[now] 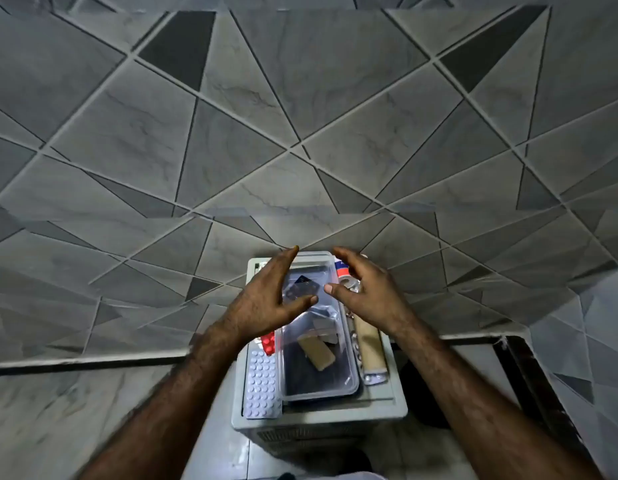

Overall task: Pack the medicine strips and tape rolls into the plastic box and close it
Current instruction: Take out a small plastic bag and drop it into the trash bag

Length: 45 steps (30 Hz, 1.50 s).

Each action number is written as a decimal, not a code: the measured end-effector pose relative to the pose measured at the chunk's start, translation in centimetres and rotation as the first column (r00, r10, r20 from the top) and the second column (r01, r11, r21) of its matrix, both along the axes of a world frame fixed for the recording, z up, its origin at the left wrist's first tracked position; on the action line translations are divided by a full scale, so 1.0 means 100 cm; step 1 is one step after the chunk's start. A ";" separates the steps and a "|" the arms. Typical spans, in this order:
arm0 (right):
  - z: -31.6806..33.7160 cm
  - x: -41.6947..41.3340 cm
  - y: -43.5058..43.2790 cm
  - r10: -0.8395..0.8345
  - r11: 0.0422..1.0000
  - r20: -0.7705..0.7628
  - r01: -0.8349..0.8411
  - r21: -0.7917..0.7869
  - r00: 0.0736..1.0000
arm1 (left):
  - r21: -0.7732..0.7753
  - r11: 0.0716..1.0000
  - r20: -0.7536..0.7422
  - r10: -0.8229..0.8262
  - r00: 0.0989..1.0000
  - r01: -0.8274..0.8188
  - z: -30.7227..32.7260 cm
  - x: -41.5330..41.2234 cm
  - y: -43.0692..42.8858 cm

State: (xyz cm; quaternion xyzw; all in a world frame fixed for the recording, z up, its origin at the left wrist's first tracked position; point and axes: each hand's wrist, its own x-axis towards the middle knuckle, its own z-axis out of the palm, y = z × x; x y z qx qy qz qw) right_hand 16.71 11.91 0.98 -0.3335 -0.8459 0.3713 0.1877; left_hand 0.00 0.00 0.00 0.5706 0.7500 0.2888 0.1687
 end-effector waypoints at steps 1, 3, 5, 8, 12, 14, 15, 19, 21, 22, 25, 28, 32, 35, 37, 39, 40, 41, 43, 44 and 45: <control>-0.003 -0.002 0.001 0.005 1.000 0.015 -0.005 -0.010 1.000 | -0.008 1.000 0.006 -0.001 1.000 0.001 -0.004 0.001 0.002; -0.011 -0.004 0.002 0.015 1.000 0.057 -0.013 -0.024 0.998 | -0.044 0.999 -0.017 -0.010 1.000 0.009 -0.016 0.002 0.007; -0.020 -0.005 0.003 0.011 0.998 0.093 -0.006 -0.055 0.996 | -0.098 0.995 -0.045 0.001 0.999 -0.005 -0.031 0.004 0.012; -0.030 -0.009 0.007 0.034 0.997 0.142 -0.023 -0.076 0.989 | -0.207 0.978 -0.183 -0.011 0.983 -0.027 -0.046 0.006 0.022; -0.050 -0.015 0.010 0.118 0.990 0.308 -0.137 0.041 0.944 | -0.349 0.937 -0.297 -0.107 0.949 -0.004 -0.062 0.013 0.028; -0.056 -0.016 0.010 0.194 0.964 0.442 -0.254 0.081 0.876 | -0.427 0.904 -0.333 -0.170 0.927 0.013 -0.068 0.017 0.029; -0.058 -0.015 0.009 0.228 0.947 0.525 -0.312 0.076 0.820 | -0.470 0.882 -0.351 -0.219 0.910 0.031 -0.071 0.019 0.029; -0.074 -0.015 0.005 0.251 0.852 0.773 -0.512 0.109 0.583 | -0.598 0.796 -0.374 -0.381 0.846 0.094 -0.079 0.027 0.030; -0.084 -0.016 0.003 0.227 0.813 0.819 -0.566 0.139 0.527 | -0.614 0.783 -0.361 -0.391 0.847 0.100 -0.082 0.028 0.030; -0.086 -0.016 0.002 0.218 0.799 0.831 -0.583 0.149 0.512 | -0.614 0.783 -0.355 -0.388 0.851 0.101 -0.085 0.028 0.030; -0.087 -0.017 -0.001 0.211 0.755 0.874 -0.640 0.139 0.438 | -0.611 0.784 -0.330 -0.374 0.867 0.106 -0.089 0.026 0.028; -0.088 -0.017 -0.004 0.206 0.747 0.898 -0.656 0.112 0.389 | -0.585 0.805 -0.326 -0.346 0.879 0.100 -0.092 0.025 0.025; -0.094 -0.016 -0.006 0.192 0.738 0.897 -0.661 0.136 0.399 | -0.574 0.814 -0.293 -0.299 0.908 0.083 -0.094 0.024 0.021; -0.092 -0.017 -0.006 0.202 0.769 0.862 -0.621 0.154 0.464 | -0.568 0.821 -0.264 -0.247 0.932 0.057 -0.092 0.025 0.019; -0.087 -0.019 -0.005 0.204 0.795 0.818 -0.578 0.182 0.538 | -0.495 0.869 -0.254 -0.153 0.955 0.008 -0.091 0.024 0.018; -0.080 -0.019 -0.005 0.196 0.808 0.763 -0.543 0.230 0.616 | -0.402 0.914 -0.211 -0.028 0.977 -0.061 -0.091 0.023 0.019; -0.075 -0.019 -0.005 0.197 0.818 0.732 -0.521 0.243 0.652 | -0.364 0.927 -0.197 0.019 0.980 -0.091 -0.090 0.022 0.019; -0.071 -0.019 -0.005 0.200 0.835 0.690 -0.489 0.251 0.695 | -0.334 0.935 -0.189 0.055 0.980 -0.117 -0.090 0.021 0.020; -0.065 -0.017 -0.006 0.192 0.884 0.565 -0.391 0.256 0.803 | -0.249 0.956 -0.164 0.115 0.980 -0.154 -0.089 0.018 0.021; -0.063 -0.015 -0.007 0.174 0.907 0.489 -0.332 0.258 0.855 | -0.195 0.969 -0.127 0.132 0.983 -0.155 -0.087 0.016 0.021; -0.063 -0.014 -0.007 0.148 0.929 0.417 -0.271 0.251 0.897 | -0.142 0.979 -0.080 0.136 0.987 -0.147 -0.084 0.014 0.021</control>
